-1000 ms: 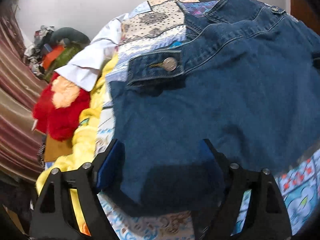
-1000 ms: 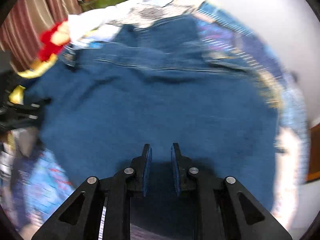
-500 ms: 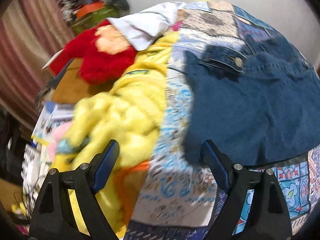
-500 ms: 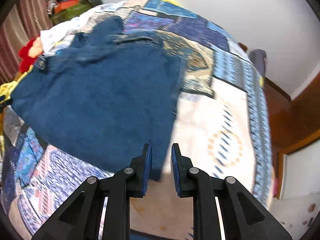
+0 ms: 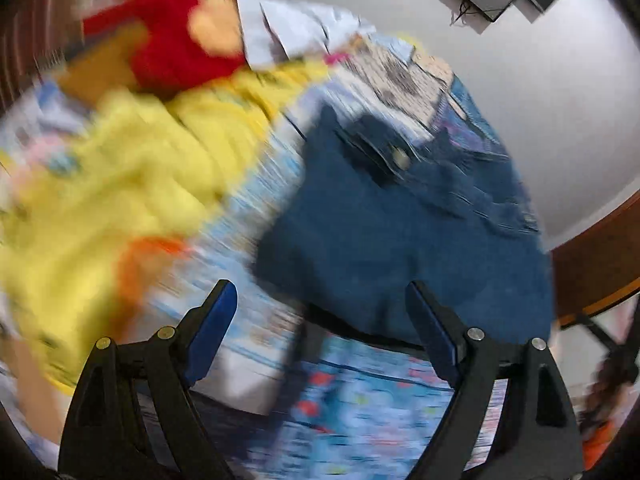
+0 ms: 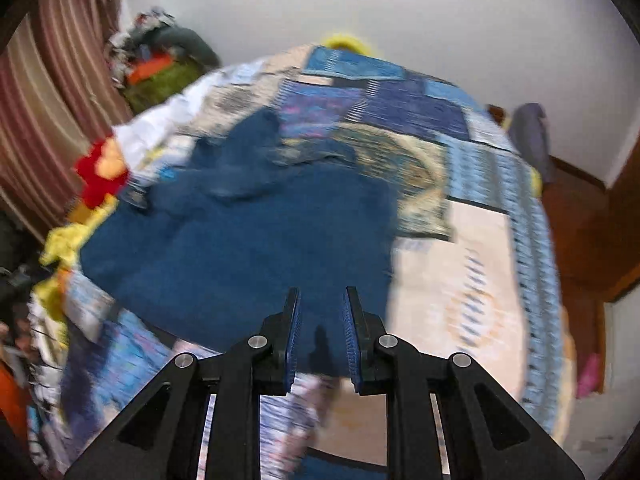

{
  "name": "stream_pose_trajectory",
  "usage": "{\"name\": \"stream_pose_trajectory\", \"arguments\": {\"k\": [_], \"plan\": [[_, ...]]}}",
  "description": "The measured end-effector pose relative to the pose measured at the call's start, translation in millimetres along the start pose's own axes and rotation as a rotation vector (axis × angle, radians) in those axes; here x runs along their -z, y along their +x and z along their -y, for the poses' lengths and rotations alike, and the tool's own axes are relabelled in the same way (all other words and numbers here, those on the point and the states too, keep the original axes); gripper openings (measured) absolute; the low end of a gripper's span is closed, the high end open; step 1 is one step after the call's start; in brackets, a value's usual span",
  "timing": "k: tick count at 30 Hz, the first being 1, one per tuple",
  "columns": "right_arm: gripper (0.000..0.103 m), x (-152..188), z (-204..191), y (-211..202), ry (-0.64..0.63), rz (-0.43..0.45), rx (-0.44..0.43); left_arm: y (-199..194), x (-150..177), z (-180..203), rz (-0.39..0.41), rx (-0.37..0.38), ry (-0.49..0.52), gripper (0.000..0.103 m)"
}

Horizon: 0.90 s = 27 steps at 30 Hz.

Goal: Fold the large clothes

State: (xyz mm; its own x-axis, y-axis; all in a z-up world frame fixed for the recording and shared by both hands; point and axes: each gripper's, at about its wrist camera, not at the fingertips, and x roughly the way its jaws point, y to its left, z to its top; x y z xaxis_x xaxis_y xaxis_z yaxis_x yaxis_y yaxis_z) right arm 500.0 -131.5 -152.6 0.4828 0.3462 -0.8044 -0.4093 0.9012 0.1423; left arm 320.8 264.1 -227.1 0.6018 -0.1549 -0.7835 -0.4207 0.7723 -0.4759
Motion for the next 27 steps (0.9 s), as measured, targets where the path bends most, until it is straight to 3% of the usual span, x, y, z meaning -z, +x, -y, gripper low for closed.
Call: {"name": "stream_pose_trajectory", "arguments": {"k": [6, 9, 12, 16, 20, 27], "plan": [[0.016, -2, -37, 53, -0.024, -0.084, -0.074, 61, 5, -2, -0.094, 0.107, -0.140, 0.086], [0.016, 6, -38, 82, 0.000, -0.154, -0.085, 83, -5, -8, -0.089, 0.144, -0.209, 0.076], [0.016, 14, -29, 90, 0.035, -0.113, -0.127, 95, -16, 1, -0.042, 0.114, -0.199, 0.068], [0.016, 13, -18, 94, 0.090, -0.123, -0.195, 106, -26, 24, -0.003, -0.016, -0.126, 0.046], [0.016, 7, -12, 94, 0.164, -0.177, -0.228, 80, -23, 54, 0.096, -0.088, 0.012, 0.033], [0.016, -16, -50, 78, 0.111, -0.165, -0.275, 3, -20, 69, 0.229, 0.013, 0.060, 0.030]]}}
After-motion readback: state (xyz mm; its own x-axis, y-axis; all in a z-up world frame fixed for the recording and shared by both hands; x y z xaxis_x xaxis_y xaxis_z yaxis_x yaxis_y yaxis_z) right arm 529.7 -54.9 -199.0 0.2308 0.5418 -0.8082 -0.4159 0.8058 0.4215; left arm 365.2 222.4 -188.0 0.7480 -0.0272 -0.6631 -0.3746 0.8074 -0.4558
